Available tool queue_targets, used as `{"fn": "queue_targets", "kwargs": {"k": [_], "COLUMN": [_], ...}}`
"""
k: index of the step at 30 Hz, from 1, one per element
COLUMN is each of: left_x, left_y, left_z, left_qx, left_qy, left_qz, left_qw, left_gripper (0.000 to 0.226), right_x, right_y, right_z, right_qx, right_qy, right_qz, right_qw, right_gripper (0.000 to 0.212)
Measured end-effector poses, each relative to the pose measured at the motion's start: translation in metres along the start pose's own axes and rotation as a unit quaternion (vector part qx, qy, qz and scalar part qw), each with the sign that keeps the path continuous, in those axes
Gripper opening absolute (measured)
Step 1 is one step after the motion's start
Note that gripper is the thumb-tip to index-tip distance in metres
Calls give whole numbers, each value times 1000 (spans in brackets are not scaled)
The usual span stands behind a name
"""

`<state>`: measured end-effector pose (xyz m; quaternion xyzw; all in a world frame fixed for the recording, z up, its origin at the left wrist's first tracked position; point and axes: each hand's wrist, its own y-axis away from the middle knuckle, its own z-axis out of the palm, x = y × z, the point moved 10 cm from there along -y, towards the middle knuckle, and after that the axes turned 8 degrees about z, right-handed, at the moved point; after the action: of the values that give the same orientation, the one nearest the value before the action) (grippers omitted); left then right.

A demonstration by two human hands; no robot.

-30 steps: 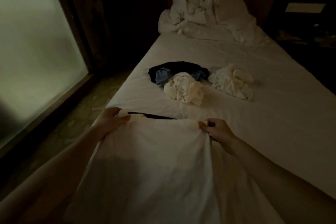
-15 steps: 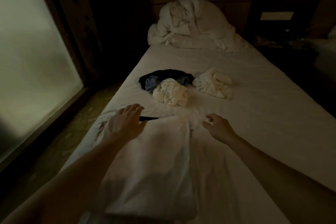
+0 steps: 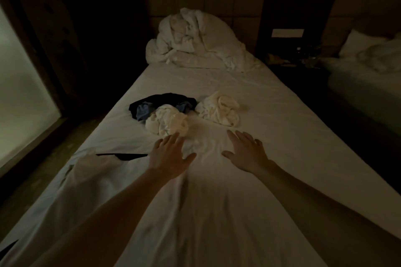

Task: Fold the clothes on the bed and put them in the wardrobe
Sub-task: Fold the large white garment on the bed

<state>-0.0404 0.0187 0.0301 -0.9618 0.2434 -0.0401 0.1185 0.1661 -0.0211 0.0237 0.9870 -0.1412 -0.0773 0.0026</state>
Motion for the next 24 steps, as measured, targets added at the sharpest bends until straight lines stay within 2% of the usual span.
{"fn": "queue_targets", "kwargs": {"k": [10, 14, 18, 22, 24], "left_x": [-118, -148, -168, -170, -165], "left_y": [-97, -122, -135, -140, -138], "left_z": [92, 137, 165, 166, 159], "left_qx": [-35, -41, -26, 9, 32], "left_qy": [17, 28, 57, 46, 71], "left_qz": [-111, -104, -95, -68, -51], "left_qw": [993, 993, 994, 997, 996], "left_gripper": [65, 65, 61, 31, 23], "right_x": [-84, -126, -165, -196, -201], "right_y": [-154, -201, -232, -242, -235], "right_z": [66, 99, 125, 127, 125], "right_qx": [-19, -20, -51, -9, -10], "right_qy": [-5, -24, -63, -70, -97], "right_qz": [-92, -131, -159, -157, -166], "right_qw": [996, 991, 984, 985, 981], "right_gripper": [71, 67, 78, 50, 41]}}
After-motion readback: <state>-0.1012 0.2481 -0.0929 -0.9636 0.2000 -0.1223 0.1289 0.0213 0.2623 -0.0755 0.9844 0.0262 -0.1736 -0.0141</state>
